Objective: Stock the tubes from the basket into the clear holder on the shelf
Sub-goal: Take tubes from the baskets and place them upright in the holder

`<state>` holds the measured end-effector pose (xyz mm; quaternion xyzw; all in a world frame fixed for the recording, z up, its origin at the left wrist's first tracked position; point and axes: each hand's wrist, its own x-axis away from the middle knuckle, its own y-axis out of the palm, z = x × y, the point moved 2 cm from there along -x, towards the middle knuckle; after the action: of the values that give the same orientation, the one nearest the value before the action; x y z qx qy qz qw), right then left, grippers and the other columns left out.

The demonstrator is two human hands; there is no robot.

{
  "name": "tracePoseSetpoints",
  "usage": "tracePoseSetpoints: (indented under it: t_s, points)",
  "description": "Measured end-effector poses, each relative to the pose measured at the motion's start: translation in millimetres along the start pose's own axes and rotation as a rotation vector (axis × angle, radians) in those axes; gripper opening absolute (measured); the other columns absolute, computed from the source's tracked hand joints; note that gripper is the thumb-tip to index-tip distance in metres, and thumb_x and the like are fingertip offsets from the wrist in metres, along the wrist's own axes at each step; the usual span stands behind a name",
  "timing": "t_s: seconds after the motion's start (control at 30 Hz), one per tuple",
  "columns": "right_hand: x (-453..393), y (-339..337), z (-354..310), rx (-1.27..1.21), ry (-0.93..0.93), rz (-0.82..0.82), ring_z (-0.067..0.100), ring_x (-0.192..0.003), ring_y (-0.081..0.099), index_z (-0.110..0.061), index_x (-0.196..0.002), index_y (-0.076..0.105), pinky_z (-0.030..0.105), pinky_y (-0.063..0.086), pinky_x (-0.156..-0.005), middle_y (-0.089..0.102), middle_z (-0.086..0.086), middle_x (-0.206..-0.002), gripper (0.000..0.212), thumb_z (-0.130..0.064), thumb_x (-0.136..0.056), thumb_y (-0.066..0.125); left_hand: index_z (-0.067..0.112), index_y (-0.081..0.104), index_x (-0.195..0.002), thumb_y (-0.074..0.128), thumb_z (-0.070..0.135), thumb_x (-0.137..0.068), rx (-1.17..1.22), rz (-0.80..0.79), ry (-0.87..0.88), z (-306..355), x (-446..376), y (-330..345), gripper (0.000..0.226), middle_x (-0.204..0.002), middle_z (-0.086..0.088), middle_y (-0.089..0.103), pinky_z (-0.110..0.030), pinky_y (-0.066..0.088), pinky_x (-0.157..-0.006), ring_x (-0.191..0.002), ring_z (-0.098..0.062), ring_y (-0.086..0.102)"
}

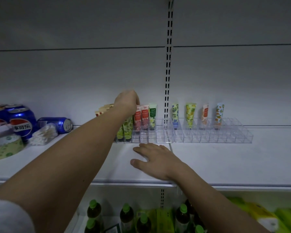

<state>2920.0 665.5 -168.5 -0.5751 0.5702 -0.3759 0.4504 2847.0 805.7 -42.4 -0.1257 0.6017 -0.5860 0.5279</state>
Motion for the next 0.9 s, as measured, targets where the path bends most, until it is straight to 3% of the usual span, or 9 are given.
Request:
tracePoseSetpoints:
  t_s: [0.17, 0.33, 0.43, 0.6, 0.7, 0.8, 0.9]
  points:
    - [1, 0, 0, -0.014, 0.008, 0.018, 0.01, -0.146, 0.017, -0.038, -0.149, 0.03, 0.039, 0.01, -0.117, 0.022, -0.011, -0.16, 0.067, -0.069, -0.09, 0.032, 0.018, 0.066, -0.118, 0.062, 0.024, -0.092, 0.01, 0.039, 0.055, -3, 16, -19, 0.027, -0.117, -0.003, 0.066, -0.042, 0.05, -0.094, -0.105, -0.022, 0.059]
    - [5, -5, -7, -0.013, 0.036, -0.002, 0.011, -0.146, 0.019, -0.037, -0.149, 0.032, 0.039, 0.012, -0.118, 0.023, -0.01, -0.16, 0.067, -0.07, -0.091, 0.033, 0.022, 0.069, -0.112, 0.055, 0.033, -0.095, 0.065, 0.061, 0.093, -2, 54, -43, 0.025, -0.108, 0.001, 0.069, -0.04, 0.053, -0.086, -0.094, -0.018, 0.062]
    - [9, -12, -17, -0.023, 0.076, -0.032, 0.017, -0.144, 0.027, -0.029, -0.149, 0.036, 0.041, 0.021, -0.118, 0.029, -0.005, -0.158, 0.067, -0.065, -0.093, 0.039, 0.025, 0.069, -0.11, 0.053, 0.036, -0.094, 0.078, 0.017, 0.106, -6, 85, -51, 0.025, -0.107, 0.003, 0.069, -0.036, 0.053, -0.083, -0.092, -0.017, 0.061]
    - [30, -30, -43, -0.032, 0.124, 0.04, 0.021, -0.115, 0.055, -0.02, -0.126, 0.059, 0.039, 0.044, -0.101, 0.057, 0.005, -0.134, 0.044, -0.047, -0.093, 0.053, 0.024, 0.071, -0.108, 0.056, 0.034, -0.093, 0.132, -0.065, 0.09, -16, 138, -66, 0.023, -0.108, 0.002, 0.07, -0.03, 0.05, -0.079, -0.085, -0.015, 0.061]
    - [50, -44, -65, -0.041, 0.104, 0.071, 0.021, -0.097, 0.061, -0.015, -0.113, 0.066, 0.034, 0.049, -0.09, 0.066, 0.008, -0.118, 0.032, -0.039, -0.096, 0.054, 0.021, 0.073, -0.104, 0.058, 0.03, -0.091, 0.177, -0.118, 0.087, -21, 177, -78, 0.021, -0.11, -0.001, 0.071, -0.026, 0.046, -0.082, -0.097, -0.019, 0.062]
    - [74, -45, -86, -0.111, 0.12, 0.002, 0.021, -0.075, 0.068, -0.013, -0.094, 0.068, 0.029, 0.054, -0.065, 0.072, 0.006, -0.092, 0.029, -0.038, -0.097, 0.053, 0.019, 0.074, -0.101, 0.06, 0.028, -0.09, 0.225, -0.189, 0.059, -34, 222, -80, 0.019, -0.102, -0.002, 0.07, -0.024, 0.045, -0.08, -0.095, -0.018, 0.064]
    - [93, -24, -100, -0.14, 0.14, -0.114, 0.017, -0.071, 0.07, -0.019, -0.086, 0.067, 0.027, 0.053, -0.057, 0.071, 0.0, -0.083, 0.027, -0.041, -0.095, 0.055, 0.022, 0.073, -0.096, 0.062, 0.029, -0.089, 0.269, -0.272, -0.011, -56, 265, -63, 0.015, -0.089, 0.006, 0.064, -0.019, 0.039, -0.071, -0.084, -0.012, 0.06]
